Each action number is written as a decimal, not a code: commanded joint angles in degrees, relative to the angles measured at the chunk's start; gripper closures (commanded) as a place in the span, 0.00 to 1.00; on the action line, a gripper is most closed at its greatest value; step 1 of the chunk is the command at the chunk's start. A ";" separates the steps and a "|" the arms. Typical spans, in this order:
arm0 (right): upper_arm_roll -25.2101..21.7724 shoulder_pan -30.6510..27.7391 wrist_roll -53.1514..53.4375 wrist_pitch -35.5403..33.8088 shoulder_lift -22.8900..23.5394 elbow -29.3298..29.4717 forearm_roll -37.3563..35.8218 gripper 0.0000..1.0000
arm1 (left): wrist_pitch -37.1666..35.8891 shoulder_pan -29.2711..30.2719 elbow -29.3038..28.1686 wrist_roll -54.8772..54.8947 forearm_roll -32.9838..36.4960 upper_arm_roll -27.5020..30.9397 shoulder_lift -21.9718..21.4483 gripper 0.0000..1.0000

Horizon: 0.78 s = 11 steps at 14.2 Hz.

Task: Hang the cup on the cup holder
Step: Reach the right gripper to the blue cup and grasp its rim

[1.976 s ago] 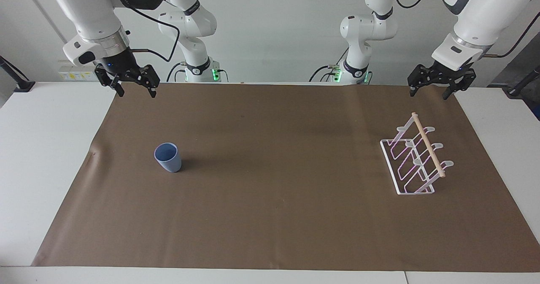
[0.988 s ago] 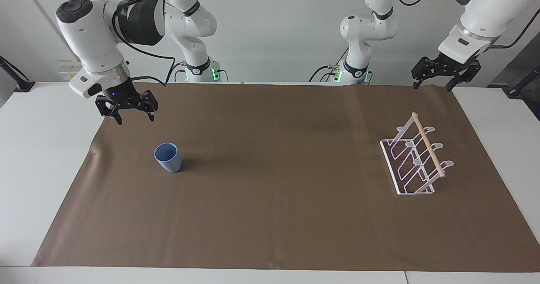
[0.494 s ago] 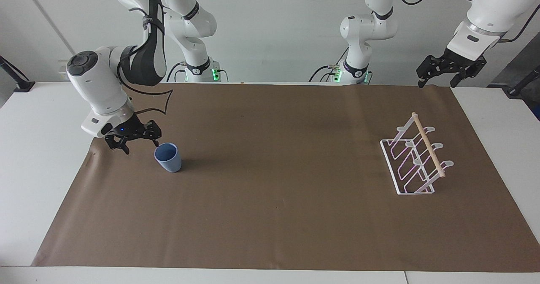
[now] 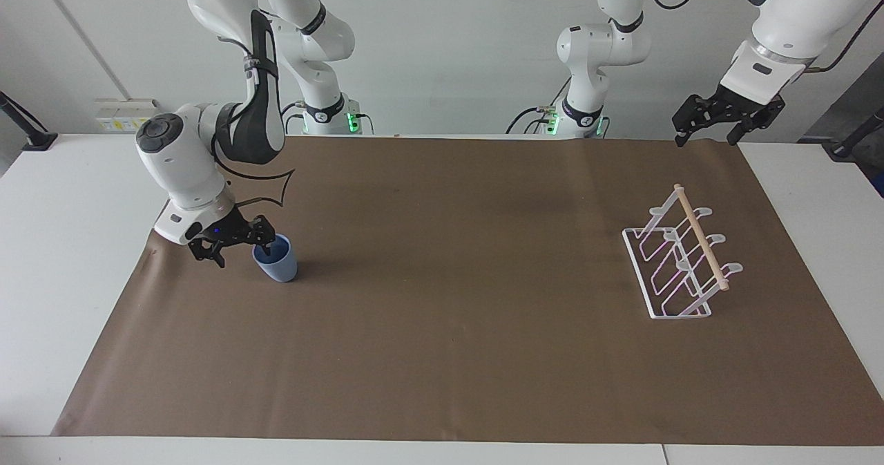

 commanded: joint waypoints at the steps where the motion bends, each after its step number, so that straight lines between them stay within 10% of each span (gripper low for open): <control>1: 0.14 -0.04 -1.40 1.39 -0.69 -1.32 1.44 0.00 | -0.43 -0.69 -2.56 -0.87 0.00 0.39 -1.89 0.00; 4: 0.14 -0.04 -1.58 1.21 -0.69 -1.32 1.44 0.85 | 0.79 -0.43 -2.23 0.01 -0.09 0.48 -1.63 0.00; 5: 0.14 -0.04 -1.32 1.12 -0.69 -1.32 1.44 1.00 | 0.88 -0.34 -1.79 0.01 -0.88 0.48 -1.28 0.00; 11: 0.23 0.49 -1.14 -0.19 -0.69 -0.80 1.79 1.00 | 1.23 -0.25 1.38 0.01 -1.24 0.48 1.97 0.00</control>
